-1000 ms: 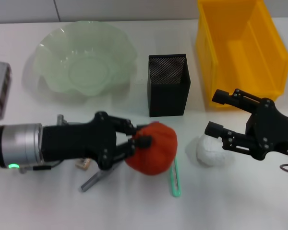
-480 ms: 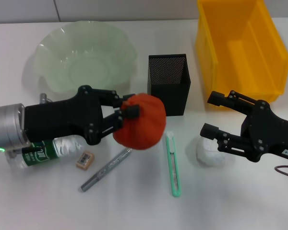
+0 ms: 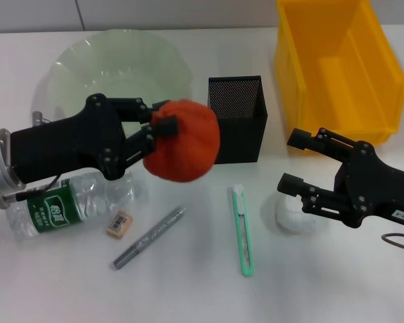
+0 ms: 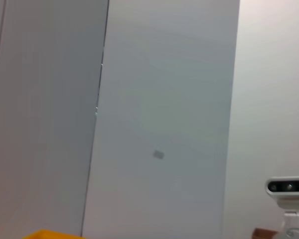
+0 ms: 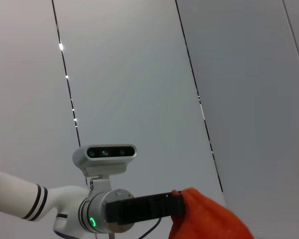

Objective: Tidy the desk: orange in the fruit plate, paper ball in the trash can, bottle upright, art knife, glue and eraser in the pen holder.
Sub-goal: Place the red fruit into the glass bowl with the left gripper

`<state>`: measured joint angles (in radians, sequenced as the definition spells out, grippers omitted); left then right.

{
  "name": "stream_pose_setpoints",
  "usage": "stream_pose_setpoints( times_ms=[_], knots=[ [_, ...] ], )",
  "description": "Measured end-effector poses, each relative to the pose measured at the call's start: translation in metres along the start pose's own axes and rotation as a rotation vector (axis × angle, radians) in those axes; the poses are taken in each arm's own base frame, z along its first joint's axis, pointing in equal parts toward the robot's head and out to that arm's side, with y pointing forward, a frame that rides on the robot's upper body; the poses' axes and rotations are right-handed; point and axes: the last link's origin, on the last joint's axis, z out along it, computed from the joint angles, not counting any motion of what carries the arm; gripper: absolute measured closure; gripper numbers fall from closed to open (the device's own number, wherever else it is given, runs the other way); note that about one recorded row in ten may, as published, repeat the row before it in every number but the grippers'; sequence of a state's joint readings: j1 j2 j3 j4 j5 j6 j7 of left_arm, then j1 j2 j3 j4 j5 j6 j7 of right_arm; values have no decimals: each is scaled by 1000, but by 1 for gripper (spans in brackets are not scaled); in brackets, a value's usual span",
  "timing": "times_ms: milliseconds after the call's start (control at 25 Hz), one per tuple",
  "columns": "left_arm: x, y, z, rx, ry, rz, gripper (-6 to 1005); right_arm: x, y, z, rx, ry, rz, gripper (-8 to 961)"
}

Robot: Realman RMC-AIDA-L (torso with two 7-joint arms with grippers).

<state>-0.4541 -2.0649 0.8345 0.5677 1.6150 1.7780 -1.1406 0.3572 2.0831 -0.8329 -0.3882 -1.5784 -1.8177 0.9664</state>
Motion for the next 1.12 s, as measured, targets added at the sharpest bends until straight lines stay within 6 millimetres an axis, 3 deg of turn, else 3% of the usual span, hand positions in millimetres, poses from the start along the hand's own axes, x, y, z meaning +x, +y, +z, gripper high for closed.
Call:
stream_pose_setpoints(
  times_ms=[1120],
  knots=[
    [3,-3,-10,54,40,-10,825,4,1,2,5,6,19,182]
  ],
)
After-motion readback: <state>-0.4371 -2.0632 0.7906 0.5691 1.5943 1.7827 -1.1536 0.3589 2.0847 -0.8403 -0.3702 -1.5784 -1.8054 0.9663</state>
